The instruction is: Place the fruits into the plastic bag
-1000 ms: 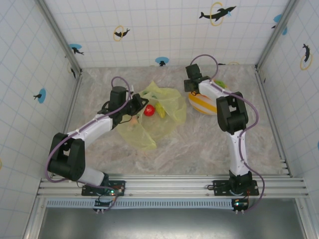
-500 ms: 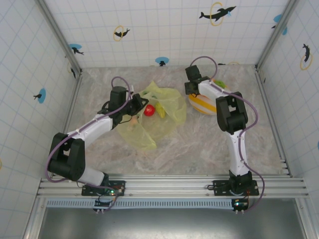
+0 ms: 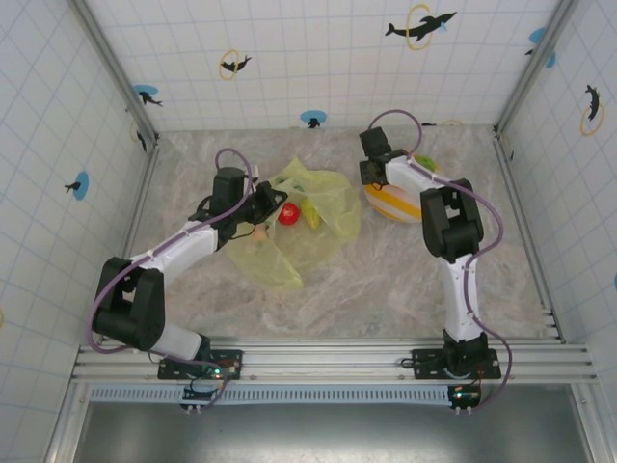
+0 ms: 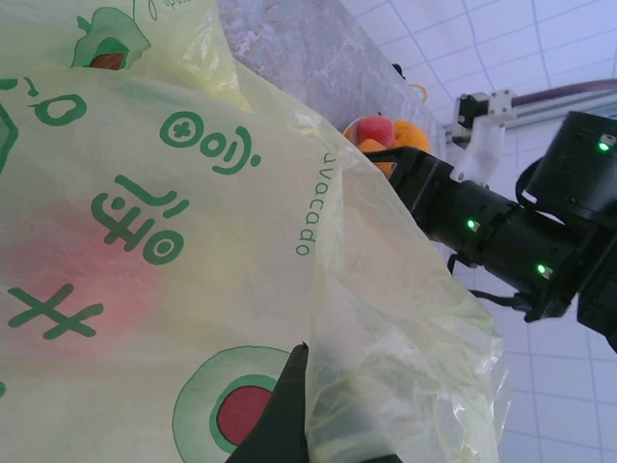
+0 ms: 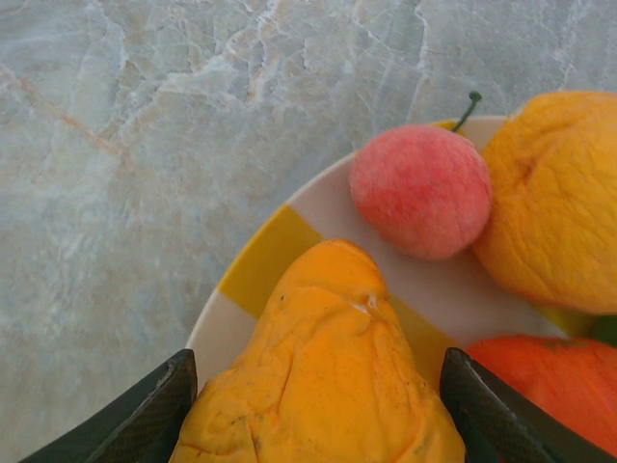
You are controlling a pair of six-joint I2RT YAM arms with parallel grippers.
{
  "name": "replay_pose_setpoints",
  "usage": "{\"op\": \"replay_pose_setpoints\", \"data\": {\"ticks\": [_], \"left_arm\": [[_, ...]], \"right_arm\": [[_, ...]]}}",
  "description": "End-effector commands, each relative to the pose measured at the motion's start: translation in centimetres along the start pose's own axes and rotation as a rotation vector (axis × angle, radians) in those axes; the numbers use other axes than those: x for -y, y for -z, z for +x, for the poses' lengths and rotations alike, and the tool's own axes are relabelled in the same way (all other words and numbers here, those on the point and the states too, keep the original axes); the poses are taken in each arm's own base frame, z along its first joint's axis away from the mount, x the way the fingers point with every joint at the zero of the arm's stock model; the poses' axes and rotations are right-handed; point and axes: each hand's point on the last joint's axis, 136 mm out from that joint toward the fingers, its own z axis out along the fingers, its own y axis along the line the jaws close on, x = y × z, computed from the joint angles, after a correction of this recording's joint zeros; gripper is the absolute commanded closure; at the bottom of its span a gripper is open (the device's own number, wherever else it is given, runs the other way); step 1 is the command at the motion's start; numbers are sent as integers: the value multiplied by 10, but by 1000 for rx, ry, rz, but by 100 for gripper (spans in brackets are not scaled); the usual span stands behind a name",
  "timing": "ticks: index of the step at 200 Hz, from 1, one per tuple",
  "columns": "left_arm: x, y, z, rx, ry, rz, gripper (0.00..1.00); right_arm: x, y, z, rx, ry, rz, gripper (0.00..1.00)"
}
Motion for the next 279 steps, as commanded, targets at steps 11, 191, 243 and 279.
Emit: {"op": "replay_pose_setpoints", "data": {"ticks": [11,191,243,279], "left_arm": [[6,0,-3,-1,-3,23,100],[6,0,-3,-1,-3,24,100],[7,0,-2,-7,-1,28,100],[8,1,-2,-6,-2,31,100]], "right_arm": [[5,65,-25,134,-49,-62,40],[-147,255,155,400,368,-680,42],[-207,212,131,389,473,-675,43],[-240,186,119,406,439,-708,42]]}}
